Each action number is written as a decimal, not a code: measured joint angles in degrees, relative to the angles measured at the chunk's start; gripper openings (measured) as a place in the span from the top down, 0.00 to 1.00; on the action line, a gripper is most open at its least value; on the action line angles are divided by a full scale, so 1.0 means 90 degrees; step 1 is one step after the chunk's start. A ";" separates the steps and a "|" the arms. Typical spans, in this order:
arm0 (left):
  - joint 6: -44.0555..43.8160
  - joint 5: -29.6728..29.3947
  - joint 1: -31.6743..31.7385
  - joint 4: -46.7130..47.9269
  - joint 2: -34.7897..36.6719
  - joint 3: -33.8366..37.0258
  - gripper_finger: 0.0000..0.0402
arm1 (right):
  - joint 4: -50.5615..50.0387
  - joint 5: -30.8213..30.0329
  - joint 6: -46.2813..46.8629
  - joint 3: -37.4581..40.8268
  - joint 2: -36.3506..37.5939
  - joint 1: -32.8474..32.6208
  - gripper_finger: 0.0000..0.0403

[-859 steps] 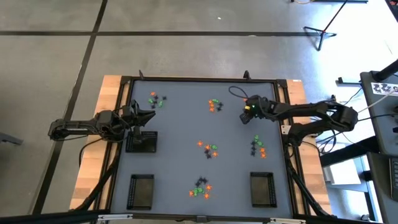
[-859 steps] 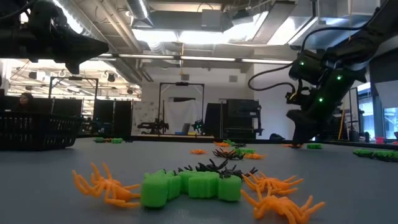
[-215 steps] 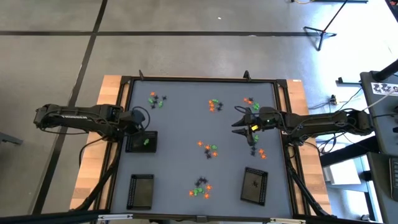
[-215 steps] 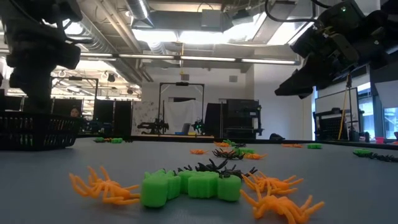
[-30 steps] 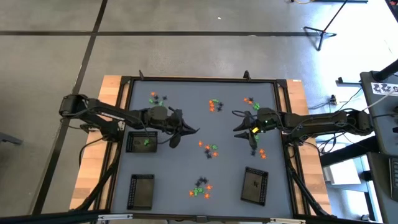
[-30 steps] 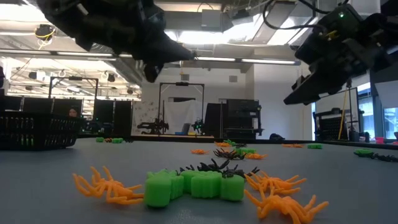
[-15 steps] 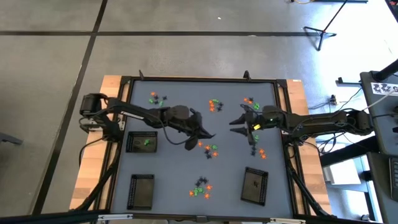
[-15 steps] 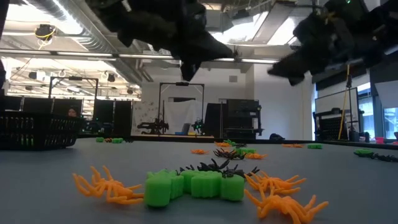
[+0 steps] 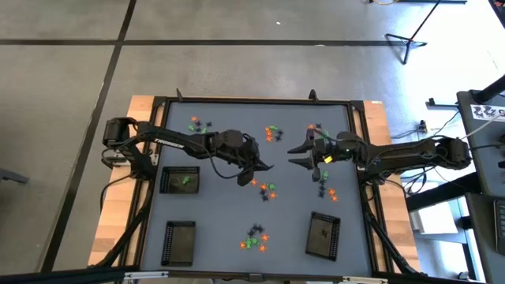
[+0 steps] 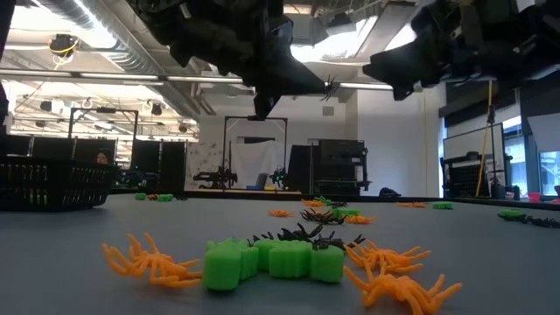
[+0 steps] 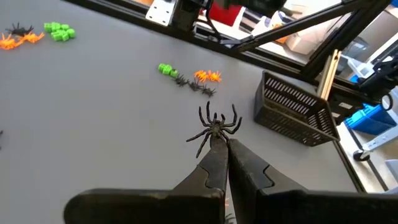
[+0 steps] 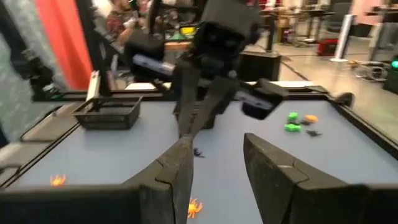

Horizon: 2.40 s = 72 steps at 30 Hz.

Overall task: Sort Halloween decoration
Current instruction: Put the black spider toy into the bottom right black bin

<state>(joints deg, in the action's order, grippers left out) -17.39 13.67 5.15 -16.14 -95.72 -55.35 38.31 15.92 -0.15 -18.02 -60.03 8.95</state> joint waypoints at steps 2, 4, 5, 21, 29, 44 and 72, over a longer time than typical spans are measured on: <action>0.0000 0.0041 0.0015 -0.0010 0.0000 0.0000 1.00 | -0.0042 0.0123 -0.0056 -0.0104 -0.0287 0.0000 0.65; 0.0000 0.0050 0.0017 -0.0001 0.0000 0.0000 1.00 | -0.0034 0.0229 -0.0202 -0.0275 -0.0605 0.0000 0.65; 0.0000 0.0049 0.0017 -0.0003 0.0000 0.0000 1.00 | -0.0036 0.0299 -0.0250 -0.0360 -0.0747 0.0000 0.65; -0.0001 0.0063 0.0017 0.0030 0.0000 0.0000 1.00 | -0.0071 0.1027 -0.0540 -0.1160 -0.2121 0.0000 0.65; -0.0006 0.0064 0.0024 0.0029 0.0002 0.0000 1.00 | -0.0076 0.0358 -0.0874 -0.1444 -0.2544 -0.0424 0.65; -0.0051 0.0097 0.0022 0.0116 0.0005 0.0000 1.00 | -0.0434 -0.0179 -0.1196 -0.1476 -0.2557 -0.0634 0.98; 0.0165 0.0712 0.0044 0.0492 0.0491 0.0007 1.00 | -0.4572 -0.1127 0.1176 -0.1476 0.0046 -0.2891 0.99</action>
<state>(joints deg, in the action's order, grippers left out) -15.91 20.08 5.54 -11.72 -91.31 -55.29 -2.84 5.78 10.43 -31.31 -59.62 -17.07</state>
